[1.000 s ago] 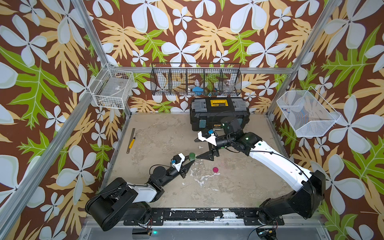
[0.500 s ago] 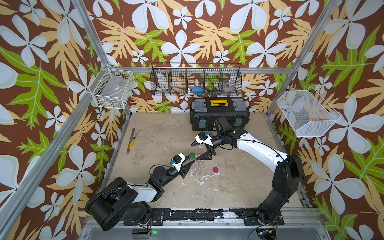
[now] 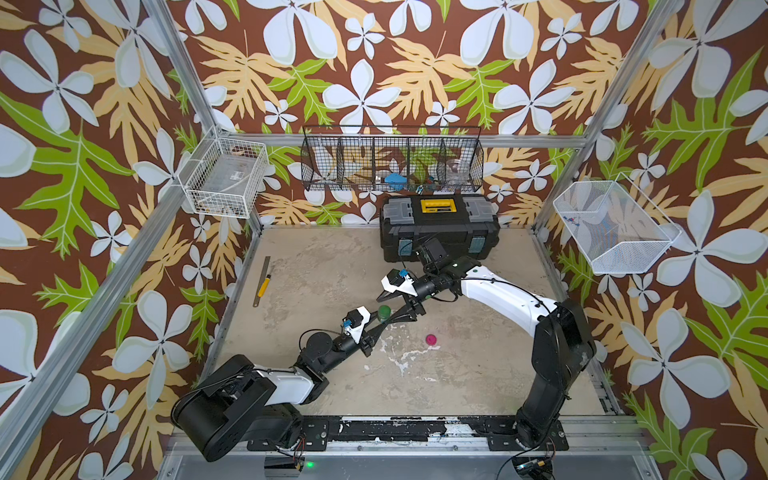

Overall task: Close the paint jar lid
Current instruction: Screw the lid onto the paint jar.

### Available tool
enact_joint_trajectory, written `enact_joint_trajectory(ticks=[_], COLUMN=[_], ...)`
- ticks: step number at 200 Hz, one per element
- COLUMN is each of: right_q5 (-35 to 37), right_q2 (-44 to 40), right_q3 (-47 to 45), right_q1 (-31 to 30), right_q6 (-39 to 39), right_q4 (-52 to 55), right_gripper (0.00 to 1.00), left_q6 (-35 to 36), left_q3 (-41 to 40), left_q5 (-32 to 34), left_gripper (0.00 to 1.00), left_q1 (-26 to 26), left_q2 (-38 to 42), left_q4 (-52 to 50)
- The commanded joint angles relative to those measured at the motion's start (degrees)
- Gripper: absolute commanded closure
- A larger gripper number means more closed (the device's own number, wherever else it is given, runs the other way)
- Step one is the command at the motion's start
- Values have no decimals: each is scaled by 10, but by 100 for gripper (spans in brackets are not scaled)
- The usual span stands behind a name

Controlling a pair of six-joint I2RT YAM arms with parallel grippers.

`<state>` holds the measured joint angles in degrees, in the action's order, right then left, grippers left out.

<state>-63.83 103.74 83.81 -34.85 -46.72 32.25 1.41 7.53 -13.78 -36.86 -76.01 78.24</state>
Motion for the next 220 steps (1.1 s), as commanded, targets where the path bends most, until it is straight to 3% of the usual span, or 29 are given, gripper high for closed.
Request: enact_joint_trajectory(ticks=[1, 27, 116, 220], right_q5=[0, -1, 8, 92], right_q2=[3, 2, -14, -50], right_q3=[5, 2, -11, -48], right_q1=[0, 0, 0, -21], right_q6=[4, 7, 41, 148], right_q4=[6, 4, -23, -86], right_gripper=[35, 43, 55, 74], left_q6=[0, 0, -1, -1], left_q3=[3, 3, 4, 4], left_q5=[-1, -1, -1, -1], left_gripper=[88, 88, 88, 88], left_q1=[0, -1, 0, 0], left_q2=[1, 1, -1, 0], left_q4=[17, 17, 17, 17])
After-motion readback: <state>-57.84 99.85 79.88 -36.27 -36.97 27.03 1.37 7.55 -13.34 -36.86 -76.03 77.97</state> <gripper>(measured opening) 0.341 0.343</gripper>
